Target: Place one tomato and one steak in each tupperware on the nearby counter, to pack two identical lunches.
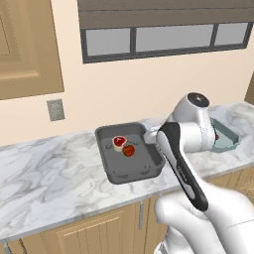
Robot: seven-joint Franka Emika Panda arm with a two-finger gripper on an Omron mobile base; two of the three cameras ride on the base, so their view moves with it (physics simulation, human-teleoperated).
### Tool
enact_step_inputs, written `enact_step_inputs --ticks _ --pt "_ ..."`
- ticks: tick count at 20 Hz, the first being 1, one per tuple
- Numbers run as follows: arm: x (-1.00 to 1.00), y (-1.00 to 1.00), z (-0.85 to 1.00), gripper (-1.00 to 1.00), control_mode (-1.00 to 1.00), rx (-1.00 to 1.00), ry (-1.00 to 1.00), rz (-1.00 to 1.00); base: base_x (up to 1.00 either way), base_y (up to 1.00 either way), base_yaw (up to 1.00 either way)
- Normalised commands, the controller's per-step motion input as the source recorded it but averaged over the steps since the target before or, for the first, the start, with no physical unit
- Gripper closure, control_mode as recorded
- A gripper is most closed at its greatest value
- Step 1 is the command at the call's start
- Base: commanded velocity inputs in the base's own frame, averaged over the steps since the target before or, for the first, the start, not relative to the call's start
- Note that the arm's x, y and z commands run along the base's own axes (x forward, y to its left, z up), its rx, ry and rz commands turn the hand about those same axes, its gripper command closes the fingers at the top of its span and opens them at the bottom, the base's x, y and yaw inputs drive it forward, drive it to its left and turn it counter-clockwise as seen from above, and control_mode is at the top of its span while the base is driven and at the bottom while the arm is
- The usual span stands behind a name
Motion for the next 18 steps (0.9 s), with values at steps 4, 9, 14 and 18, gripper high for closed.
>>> enact_step_inputs --ticks 4,9,14,18 --pt "-0.37 -0.09 0.18 -1.0 1.0 0.0 -0.06 0.0 -0.42 -0.31 0.0" --pt "0.0 0.0 0.0 -1.0 1.0 0.0 0.0 0.0 -0.37 -0.99 0.01" --pt "0.0 0.0 0.0 -1.0 1.0 0.0 0.0 0.0 -0.11 -1.0 0.01" --pt "0.0 0.0 0.0 -1.0 1.0 0.0 0.0 0.0 0.0 -1.0 0.0"
